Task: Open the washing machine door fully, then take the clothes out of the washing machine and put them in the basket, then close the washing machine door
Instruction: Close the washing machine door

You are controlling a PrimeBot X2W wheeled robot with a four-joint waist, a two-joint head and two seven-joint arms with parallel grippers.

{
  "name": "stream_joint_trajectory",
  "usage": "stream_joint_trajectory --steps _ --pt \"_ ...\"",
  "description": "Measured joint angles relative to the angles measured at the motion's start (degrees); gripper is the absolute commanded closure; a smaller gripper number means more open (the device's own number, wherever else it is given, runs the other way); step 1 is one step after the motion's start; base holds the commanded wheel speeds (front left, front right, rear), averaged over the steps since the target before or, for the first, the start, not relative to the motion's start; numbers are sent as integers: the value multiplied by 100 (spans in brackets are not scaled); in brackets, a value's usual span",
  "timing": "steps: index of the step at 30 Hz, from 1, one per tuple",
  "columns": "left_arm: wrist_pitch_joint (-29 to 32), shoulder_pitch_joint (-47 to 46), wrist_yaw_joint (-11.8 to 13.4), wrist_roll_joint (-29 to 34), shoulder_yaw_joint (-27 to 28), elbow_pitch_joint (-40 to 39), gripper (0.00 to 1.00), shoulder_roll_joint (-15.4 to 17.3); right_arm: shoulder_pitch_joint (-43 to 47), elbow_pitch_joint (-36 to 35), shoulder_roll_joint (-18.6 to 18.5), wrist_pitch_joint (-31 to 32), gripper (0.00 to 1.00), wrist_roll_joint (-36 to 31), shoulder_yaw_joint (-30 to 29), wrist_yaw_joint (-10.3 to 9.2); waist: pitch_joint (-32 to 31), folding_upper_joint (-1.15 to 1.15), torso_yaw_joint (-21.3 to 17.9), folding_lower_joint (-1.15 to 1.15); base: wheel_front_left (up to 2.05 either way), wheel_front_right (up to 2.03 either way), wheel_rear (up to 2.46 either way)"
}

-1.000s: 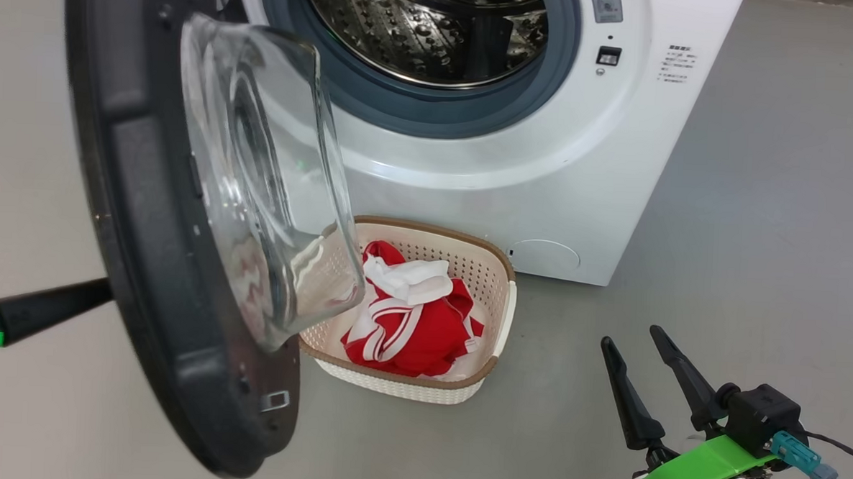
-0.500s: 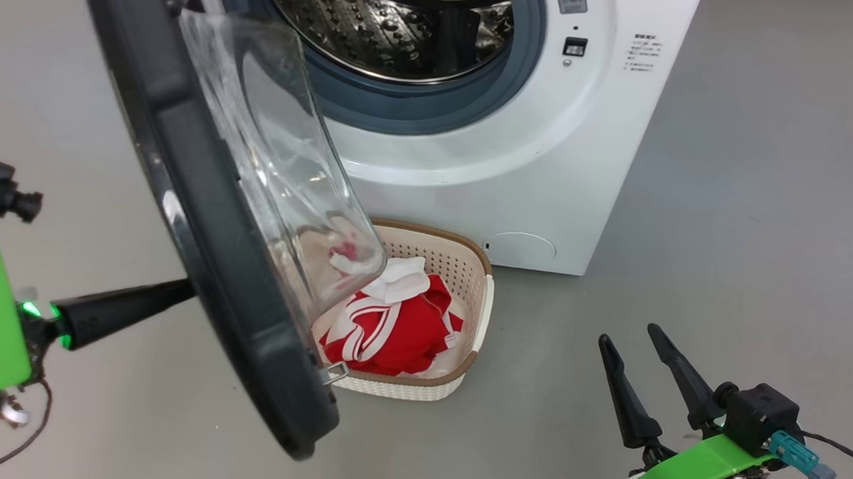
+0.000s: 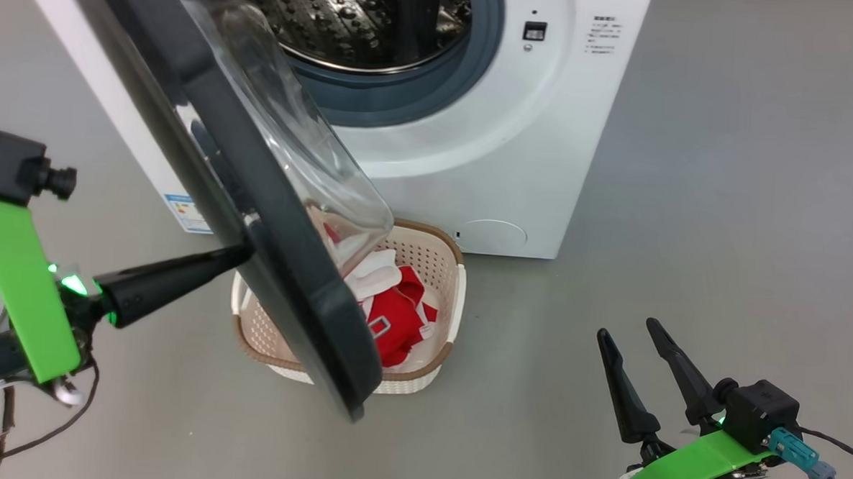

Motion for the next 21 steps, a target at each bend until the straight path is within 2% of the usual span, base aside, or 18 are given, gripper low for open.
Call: stream_joint_trajectory --steps 14,21 --pt "-660 -344 0 137 -458 -23 100 -16 -37 -41 89 0 0 -8 -41 0 181 0 -437 0 0 0 0" --pt "-1080 -534 0 280 -636 182 100 105 -148 -66 169 0 0 -8 -60 0 236 0 -695 0 0 0 0"
